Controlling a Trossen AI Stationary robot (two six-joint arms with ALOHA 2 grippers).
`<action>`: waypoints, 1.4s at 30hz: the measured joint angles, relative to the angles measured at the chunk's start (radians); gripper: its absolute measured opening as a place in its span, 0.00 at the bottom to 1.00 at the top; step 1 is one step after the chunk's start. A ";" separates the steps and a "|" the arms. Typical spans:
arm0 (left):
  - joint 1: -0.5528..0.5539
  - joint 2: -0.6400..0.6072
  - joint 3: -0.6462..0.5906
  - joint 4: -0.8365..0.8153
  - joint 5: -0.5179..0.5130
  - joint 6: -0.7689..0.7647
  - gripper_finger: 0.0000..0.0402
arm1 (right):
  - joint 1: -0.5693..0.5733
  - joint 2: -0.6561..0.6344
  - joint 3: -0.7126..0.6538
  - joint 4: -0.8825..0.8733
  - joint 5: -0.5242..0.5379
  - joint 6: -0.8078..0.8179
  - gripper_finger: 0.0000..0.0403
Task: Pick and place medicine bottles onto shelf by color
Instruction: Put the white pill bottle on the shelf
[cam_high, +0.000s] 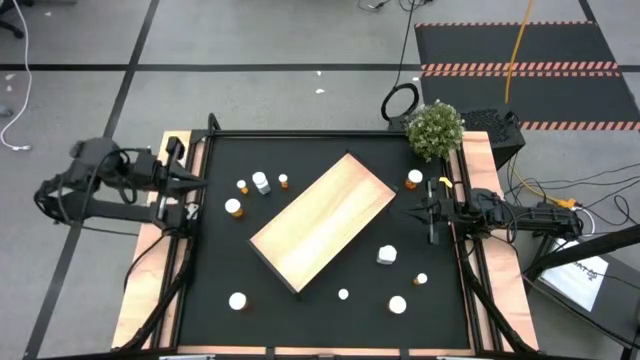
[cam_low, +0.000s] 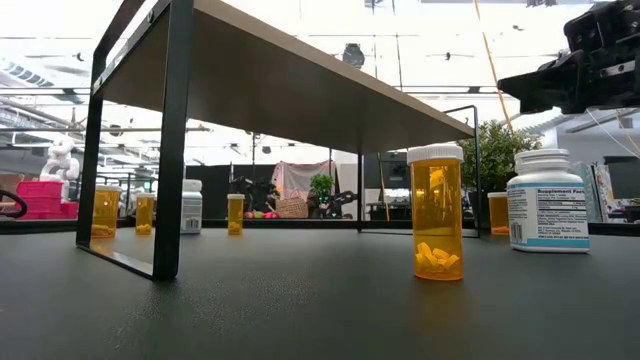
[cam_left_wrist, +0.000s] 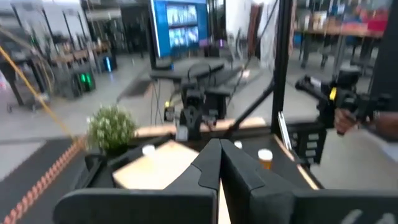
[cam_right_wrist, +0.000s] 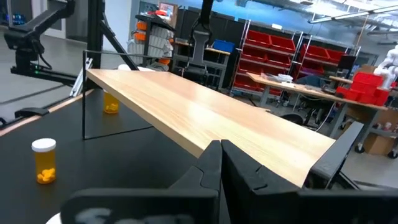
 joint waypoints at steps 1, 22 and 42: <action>0.000 0.034 0.039 -0.037 0.000 -0.001 0.03 | 0.000 0.000 0.000 0.000 0.000 0.020 0.00; 0.000 0.400 0.322 -0.381 -0.173 0.051 0.02 | 0.000 0.000 0.000 0.001 -0.004 0.279 0.00; 0.000 0.431 0.322 -0.396 -0.210 -0.001 0.05 | 0.000 0.208 0.376 -0.125 -0.052 0.293 0.00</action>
